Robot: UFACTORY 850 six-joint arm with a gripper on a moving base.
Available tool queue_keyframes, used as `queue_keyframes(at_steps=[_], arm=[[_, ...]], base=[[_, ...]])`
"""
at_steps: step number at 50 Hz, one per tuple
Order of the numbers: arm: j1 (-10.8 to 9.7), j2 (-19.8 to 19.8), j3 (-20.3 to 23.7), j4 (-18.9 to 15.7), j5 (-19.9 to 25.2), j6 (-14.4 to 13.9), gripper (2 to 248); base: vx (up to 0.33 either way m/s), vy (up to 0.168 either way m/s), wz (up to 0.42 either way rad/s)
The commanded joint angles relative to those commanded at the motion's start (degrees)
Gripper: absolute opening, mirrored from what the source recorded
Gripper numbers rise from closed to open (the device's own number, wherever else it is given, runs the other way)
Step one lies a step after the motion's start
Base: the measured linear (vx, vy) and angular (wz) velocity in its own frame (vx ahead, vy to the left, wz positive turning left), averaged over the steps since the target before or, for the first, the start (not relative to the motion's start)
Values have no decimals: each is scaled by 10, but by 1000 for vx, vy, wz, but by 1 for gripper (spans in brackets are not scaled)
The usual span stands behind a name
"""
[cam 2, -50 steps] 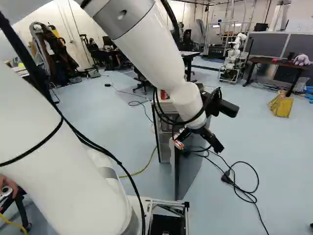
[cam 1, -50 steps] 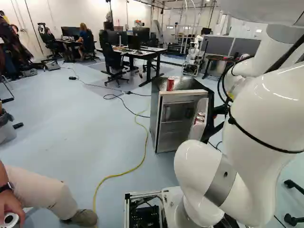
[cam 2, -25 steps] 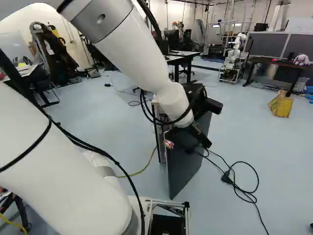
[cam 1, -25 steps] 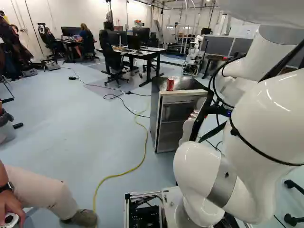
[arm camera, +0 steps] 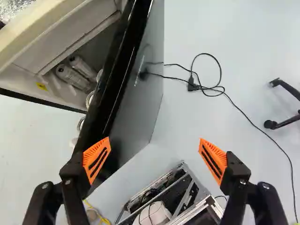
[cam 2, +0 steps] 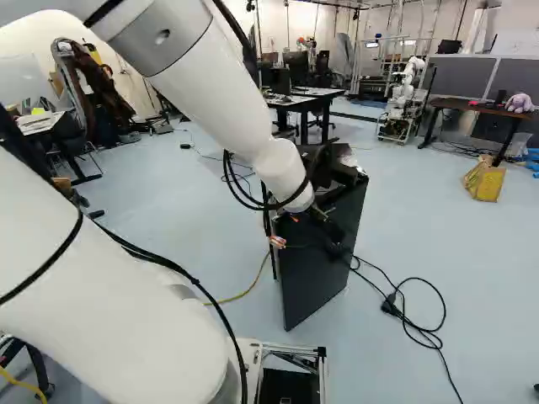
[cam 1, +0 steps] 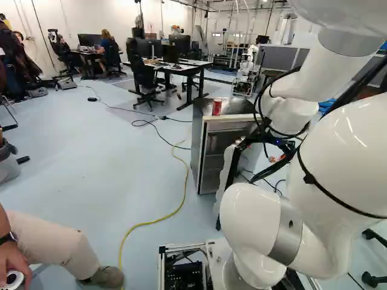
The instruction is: Grab a drink from the fridge
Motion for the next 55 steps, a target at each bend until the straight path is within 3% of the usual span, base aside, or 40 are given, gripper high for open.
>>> queue_keyframes(at_steps=[34,55], arm=[[104,-27,-25,0,0,0,247],[150,-70,-65,0,0,0,247]], base=[[0,0,0],[0,0,0]])
